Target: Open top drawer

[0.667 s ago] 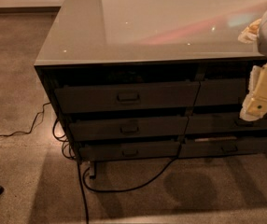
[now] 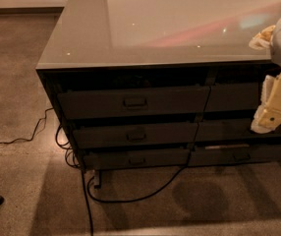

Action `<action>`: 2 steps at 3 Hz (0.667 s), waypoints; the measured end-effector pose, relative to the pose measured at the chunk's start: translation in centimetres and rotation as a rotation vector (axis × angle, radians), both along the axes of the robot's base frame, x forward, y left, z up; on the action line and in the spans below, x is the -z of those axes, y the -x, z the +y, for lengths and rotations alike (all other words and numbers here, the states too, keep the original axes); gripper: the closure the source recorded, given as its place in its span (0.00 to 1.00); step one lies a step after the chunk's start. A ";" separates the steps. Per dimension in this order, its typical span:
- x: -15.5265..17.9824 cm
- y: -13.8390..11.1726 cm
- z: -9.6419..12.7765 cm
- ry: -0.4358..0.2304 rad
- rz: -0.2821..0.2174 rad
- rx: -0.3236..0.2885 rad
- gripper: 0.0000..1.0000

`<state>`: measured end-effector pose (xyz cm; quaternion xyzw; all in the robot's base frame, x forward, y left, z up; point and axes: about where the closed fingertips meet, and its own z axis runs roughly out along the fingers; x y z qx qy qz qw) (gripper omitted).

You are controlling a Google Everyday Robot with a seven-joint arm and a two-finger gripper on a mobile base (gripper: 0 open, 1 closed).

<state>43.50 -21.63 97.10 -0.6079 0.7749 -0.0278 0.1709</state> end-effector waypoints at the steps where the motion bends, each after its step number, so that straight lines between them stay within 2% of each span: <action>1: 2.5 0.2 1.2 -0.036 0.000 -0.034 0.00; 2: 7.4 -1.8 3.6 -0.092 0.019 -0.058 0.00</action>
Offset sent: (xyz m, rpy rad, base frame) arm 0.0440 0.0628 -0.1388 0.1651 0.0683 0.0883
